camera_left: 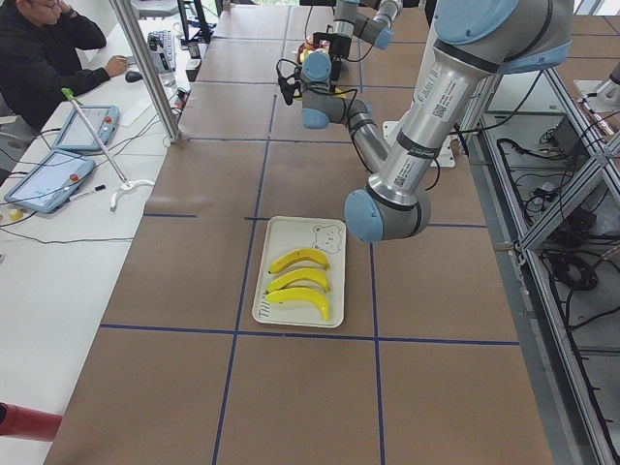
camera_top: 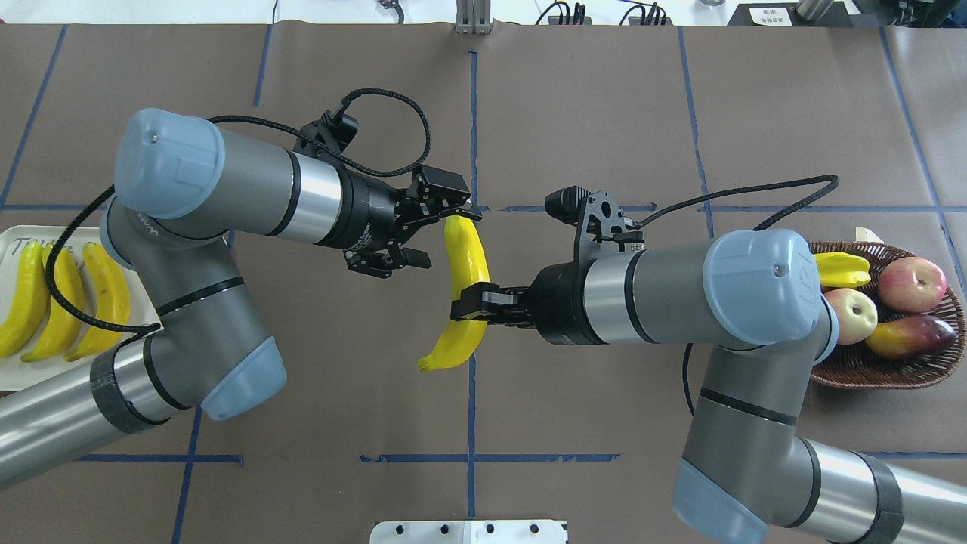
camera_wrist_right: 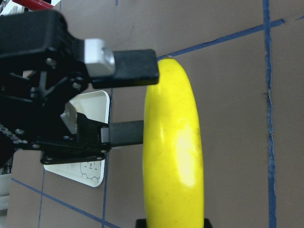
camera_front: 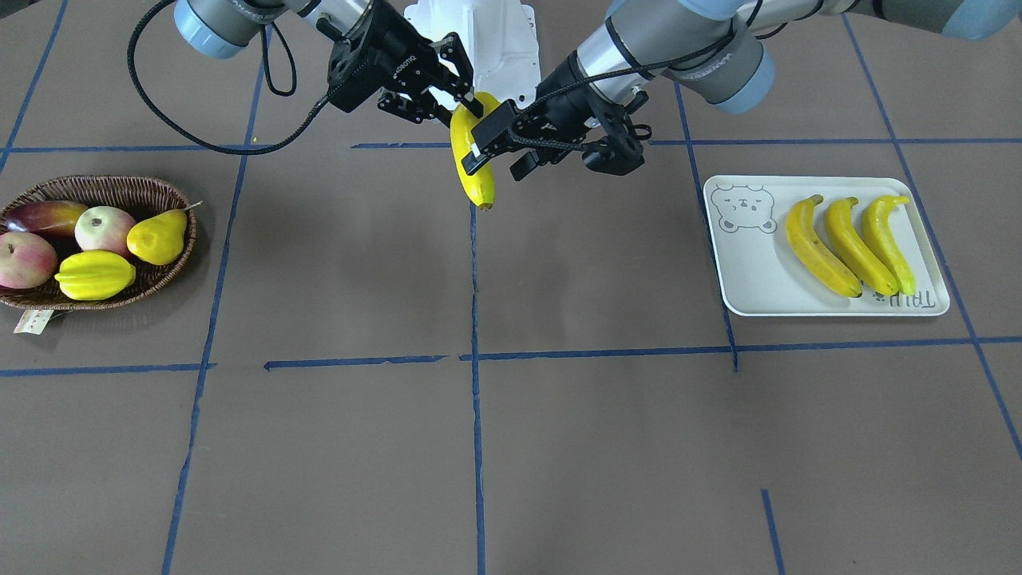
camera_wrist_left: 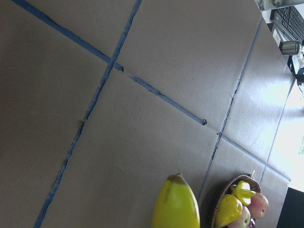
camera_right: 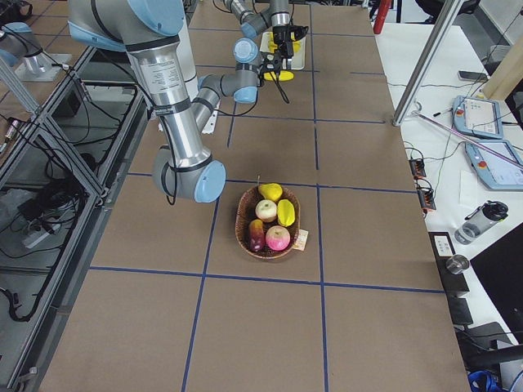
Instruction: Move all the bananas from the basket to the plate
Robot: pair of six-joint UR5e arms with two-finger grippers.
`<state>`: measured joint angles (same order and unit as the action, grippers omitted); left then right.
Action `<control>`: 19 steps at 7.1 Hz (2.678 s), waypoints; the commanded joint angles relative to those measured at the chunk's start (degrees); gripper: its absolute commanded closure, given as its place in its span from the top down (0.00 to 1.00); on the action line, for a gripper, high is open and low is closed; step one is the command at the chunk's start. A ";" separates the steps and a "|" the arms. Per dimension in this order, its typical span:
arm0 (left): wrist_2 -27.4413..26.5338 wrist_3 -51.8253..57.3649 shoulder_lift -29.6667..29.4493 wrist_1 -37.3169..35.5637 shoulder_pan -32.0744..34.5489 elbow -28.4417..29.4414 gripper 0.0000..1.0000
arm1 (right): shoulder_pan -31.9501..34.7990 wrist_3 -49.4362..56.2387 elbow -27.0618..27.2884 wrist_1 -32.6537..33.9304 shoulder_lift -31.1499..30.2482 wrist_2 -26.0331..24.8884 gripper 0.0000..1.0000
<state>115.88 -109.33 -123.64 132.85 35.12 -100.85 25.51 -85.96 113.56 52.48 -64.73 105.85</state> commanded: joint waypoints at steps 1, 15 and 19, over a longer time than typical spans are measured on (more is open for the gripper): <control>-2.48 -0.01 -0.81 0.13 -2.50 0.74 0.99 | -0.02 0.00 0.08 -0.01 0.13 -0.29 0.02; 3.31 22.71 24.18 -17.89 12.85 -6.38 0.00 | 1.03 -1.93 2.72 0.96 -3.89 -5.12 1.00; -2.76 30.49 32.15 -17.19 12.34 -1.57 0.00 | 1.73 -1.85 2.54 0.96 -6.28 -5.04 1.00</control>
<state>114.41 -79.87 -92.04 115.60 47.61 -104.41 27.12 -87.81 116.14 53.44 -70.55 100.79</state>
